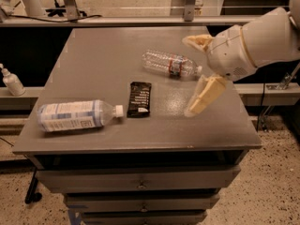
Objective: Move rxbar chocolate near blue plastic bottle
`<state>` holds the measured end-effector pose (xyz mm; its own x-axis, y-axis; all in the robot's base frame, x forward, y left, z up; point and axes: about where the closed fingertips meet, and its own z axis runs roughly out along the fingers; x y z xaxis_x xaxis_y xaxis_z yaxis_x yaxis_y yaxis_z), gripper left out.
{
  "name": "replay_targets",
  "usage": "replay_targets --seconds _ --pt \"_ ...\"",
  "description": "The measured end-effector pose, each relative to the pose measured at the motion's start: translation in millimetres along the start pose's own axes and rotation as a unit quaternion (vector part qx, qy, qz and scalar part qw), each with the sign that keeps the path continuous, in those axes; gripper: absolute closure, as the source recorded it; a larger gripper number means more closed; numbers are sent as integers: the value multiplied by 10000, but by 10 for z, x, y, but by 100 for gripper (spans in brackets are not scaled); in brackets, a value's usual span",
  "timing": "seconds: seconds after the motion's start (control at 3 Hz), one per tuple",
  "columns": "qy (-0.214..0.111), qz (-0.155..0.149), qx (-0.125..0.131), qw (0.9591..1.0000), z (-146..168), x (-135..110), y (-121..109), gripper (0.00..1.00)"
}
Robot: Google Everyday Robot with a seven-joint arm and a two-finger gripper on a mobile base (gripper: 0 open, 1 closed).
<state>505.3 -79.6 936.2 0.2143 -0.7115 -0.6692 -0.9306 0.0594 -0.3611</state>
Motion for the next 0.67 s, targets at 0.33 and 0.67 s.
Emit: replay_targets --seconds 0.33,0.67 --pt "49 -450 557 9974 -427 241 -239 0" --pt "48 -446 554 9975 -424 239 -238 0"
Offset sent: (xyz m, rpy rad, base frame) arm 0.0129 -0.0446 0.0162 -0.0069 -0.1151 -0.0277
